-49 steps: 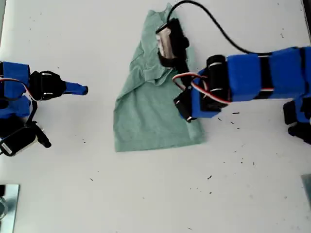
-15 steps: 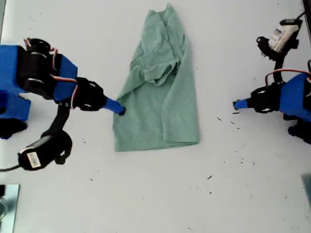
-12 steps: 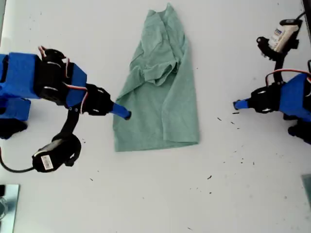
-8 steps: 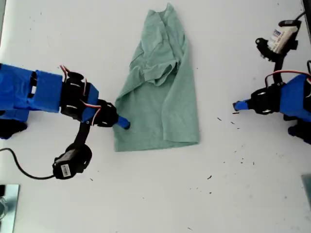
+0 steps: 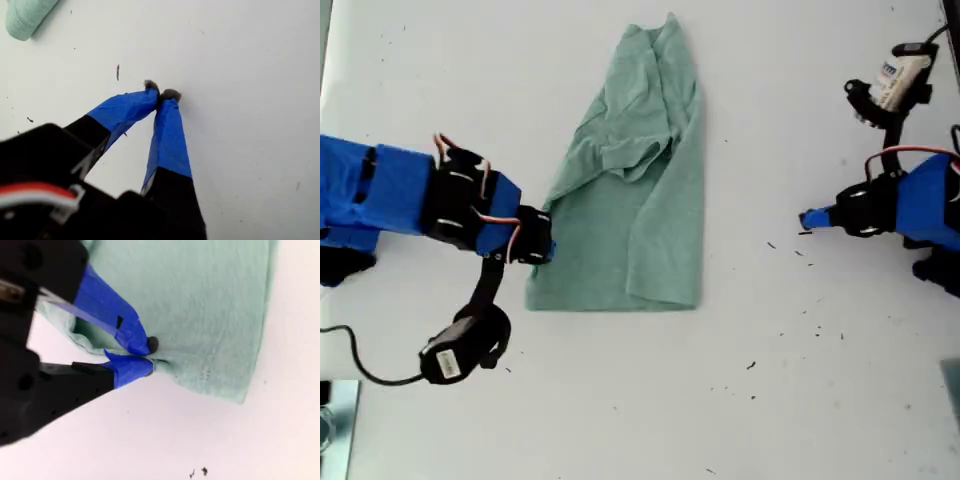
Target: Fold t shirt
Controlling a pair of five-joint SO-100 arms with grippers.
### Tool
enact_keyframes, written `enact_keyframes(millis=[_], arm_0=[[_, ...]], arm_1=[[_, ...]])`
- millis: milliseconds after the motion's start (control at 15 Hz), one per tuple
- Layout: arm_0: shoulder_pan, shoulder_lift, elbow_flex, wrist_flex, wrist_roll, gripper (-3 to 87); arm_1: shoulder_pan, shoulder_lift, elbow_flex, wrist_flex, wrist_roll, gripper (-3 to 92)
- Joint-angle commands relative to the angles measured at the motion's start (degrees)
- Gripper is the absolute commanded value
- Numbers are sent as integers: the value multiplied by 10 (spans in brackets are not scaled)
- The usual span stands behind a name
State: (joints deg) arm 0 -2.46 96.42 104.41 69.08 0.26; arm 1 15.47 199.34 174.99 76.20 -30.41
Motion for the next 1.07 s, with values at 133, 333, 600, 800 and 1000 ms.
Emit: enact_keyframes(millis=[133,333,600,800,1000], arm_0=[[-33,65,-148,95,31,-2],[-19,-182,-450,118,92,-2],[-10,-359,-583,17,156,-2],[-16,-461,-580,-45,217,206],[-8,-363,-572,8,241,292]], arm_1=[[1,10,23,-3,-2,23],[2,10,23,-3,0,23],[1,10,23,0,4,23],[3,10,23,0,4,23],[4,10,24,2,7,23]])
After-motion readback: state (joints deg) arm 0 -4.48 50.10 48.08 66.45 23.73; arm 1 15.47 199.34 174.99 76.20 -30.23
